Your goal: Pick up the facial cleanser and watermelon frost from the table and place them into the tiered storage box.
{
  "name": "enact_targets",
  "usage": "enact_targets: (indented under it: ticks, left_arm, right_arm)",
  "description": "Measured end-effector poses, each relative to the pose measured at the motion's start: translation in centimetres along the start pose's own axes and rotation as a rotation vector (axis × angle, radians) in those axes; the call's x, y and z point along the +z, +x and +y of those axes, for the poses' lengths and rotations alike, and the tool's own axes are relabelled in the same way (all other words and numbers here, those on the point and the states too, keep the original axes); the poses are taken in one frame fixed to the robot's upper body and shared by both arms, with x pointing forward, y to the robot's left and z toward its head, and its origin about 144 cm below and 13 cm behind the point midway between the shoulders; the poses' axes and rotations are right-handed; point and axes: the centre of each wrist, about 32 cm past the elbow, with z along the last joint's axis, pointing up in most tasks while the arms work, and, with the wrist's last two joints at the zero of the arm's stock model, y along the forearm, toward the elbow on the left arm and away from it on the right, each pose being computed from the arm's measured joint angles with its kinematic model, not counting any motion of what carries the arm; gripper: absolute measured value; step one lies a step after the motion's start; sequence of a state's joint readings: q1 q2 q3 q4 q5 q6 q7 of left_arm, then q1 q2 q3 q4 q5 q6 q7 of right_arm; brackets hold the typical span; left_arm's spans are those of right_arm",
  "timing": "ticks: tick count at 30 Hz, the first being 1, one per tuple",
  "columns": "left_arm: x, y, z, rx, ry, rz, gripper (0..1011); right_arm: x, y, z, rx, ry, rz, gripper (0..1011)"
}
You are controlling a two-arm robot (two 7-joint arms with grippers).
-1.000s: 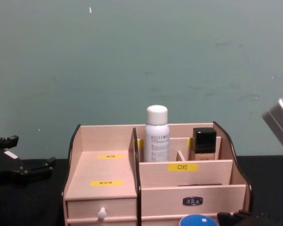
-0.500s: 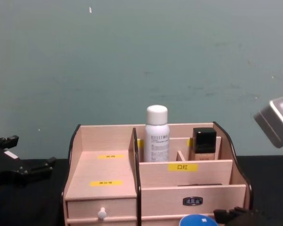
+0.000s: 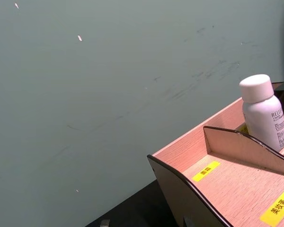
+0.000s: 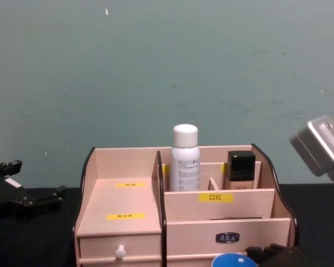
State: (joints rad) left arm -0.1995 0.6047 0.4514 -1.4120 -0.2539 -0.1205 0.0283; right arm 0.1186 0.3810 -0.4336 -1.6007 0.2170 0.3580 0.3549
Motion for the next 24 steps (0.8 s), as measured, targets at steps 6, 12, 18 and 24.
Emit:
enact_targets:
  ticks: [6,12,18,24]
  left_arm:
    - [0.00,0.00,0.00,0.000,0.000,0.000,1010]
    - [0.00,0.00,0.00,0.000,0.000,0.000,1010]
    - [0.00,0.00,0.00,0.000,0.000,0.000,1010]
    - [0.00,0.00,0.00,0.000,0.000,0.000,1010]
  right_arm:
    - [-0.03,0.00,0.06,0.000,-0.003,-0.002,1002]
    - [-0.03,-0.01,0.04,0.001,-0.003,-0.002,1002]
    - [-0.01,-0.01,0.01,0.001,-0.002,-0.001,1002]
    - [-0.01,0.01,-0.02,0.000,-0.002,-0.001,888]
